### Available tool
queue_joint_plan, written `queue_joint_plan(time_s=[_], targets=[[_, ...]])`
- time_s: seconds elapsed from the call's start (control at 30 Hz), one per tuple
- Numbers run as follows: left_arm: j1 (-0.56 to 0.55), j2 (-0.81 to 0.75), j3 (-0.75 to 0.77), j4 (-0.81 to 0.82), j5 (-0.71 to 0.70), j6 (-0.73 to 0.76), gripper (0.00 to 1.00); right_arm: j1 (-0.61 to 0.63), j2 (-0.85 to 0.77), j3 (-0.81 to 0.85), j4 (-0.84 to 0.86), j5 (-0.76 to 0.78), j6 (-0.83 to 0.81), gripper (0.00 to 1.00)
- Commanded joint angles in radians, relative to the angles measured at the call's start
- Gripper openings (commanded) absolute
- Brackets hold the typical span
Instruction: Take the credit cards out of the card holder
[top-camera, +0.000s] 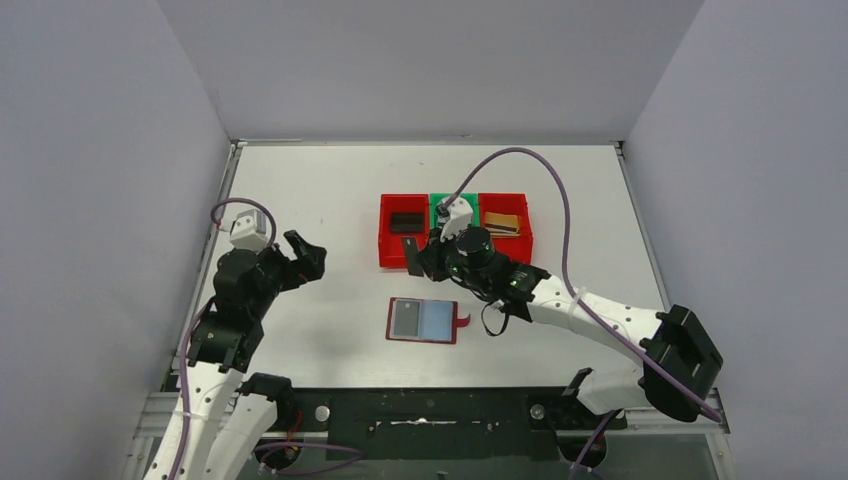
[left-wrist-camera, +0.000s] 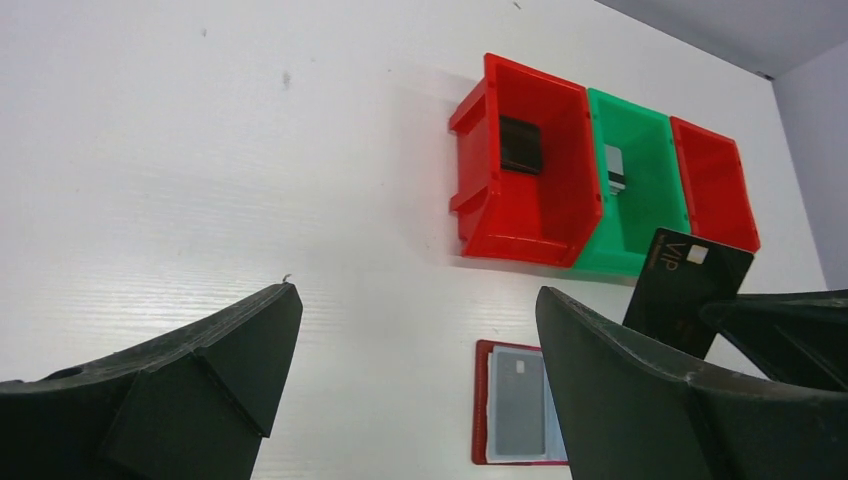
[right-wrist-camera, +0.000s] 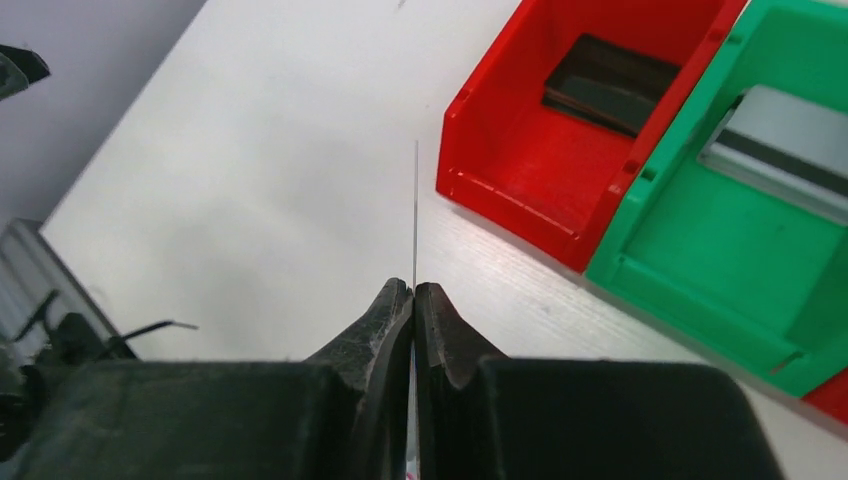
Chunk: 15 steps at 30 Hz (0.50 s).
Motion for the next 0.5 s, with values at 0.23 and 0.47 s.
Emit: queue_joint_plan(time_s=[0.23, 0.47], targets=[[0.007, 0.081, -0.018, 0.034, -0.094, 0.063, 0.90, 0.083, 0.092, 0.082, 0.136, 0.228, -0.635, 0.00], [0.064, 0.074, -0.013, 0.020, -0.125, 0.061, 0.90, 0.083, 0.221, 0.221, -0.009, 0.271, -0.813, 0.00]])
